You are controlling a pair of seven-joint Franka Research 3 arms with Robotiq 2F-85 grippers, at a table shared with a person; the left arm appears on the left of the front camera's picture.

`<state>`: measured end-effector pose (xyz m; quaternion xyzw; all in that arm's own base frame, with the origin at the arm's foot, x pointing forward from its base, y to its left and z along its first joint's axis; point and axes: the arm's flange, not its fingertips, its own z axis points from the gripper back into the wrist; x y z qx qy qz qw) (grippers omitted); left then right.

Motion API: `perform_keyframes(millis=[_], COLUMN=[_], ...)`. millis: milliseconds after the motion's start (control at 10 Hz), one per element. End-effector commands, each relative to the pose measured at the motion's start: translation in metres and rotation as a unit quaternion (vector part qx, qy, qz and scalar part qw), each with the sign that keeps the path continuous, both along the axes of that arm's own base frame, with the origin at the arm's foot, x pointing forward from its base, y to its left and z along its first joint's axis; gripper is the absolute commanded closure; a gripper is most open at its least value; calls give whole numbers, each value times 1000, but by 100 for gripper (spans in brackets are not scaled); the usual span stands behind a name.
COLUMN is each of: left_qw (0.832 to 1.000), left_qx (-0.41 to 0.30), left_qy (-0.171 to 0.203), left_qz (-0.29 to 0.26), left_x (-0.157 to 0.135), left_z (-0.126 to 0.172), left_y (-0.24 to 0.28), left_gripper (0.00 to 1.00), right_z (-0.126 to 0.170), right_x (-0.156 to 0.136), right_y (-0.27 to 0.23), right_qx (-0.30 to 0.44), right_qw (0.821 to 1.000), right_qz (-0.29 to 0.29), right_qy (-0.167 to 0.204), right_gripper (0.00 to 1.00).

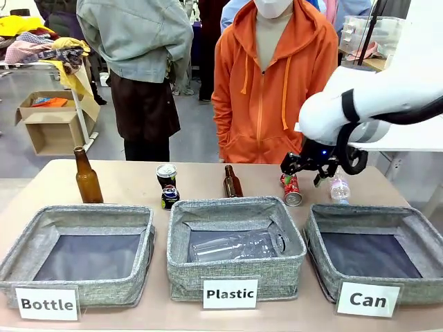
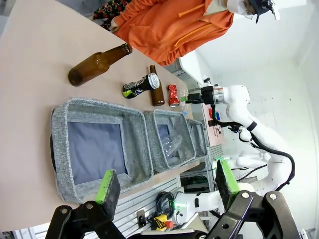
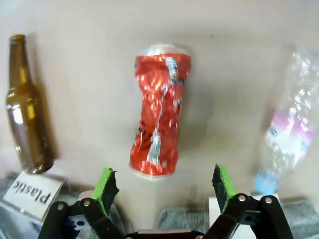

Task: Sort the can waste into the basket.
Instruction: Pick up the can waste from the table and place it in the right Fabric basket.

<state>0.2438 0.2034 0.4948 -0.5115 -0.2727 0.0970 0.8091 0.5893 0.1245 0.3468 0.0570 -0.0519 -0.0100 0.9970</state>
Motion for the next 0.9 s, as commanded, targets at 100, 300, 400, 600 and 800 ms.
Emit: perform_keyframes(millis=[100, 300, 400, 600, 800], left_qw=[1000, 1000, 1000, 1000, 1000], left_qx=[-4, -4, -4, -4, -4], left_qy=[-15, -15, -15, -15, -15], left_qz=[-2, -2, -2, -2, -2], left_x=[1, 1, 1, 1, 1], left_z=[2, 2, 2, 2, 2], left_y=[0, 0, 0, 0, 0], left_gripper=[0, 0, 0, 0, 0], right_z=[-24, -42, -46, -46, -46], right_x=[29, 38, 37, 38, 38], right_y=[19, 23, 24, 22, 20], right_qx=[-32, -38, -40, -50, -64], right_qw=[999, 999, 999, 998, 997], right_qz=[-8, -15, -17, -19, -21], right_qy=[-25, -22, -22, -29, -26], right_gripper=[0, 0, 0, 60, 100])
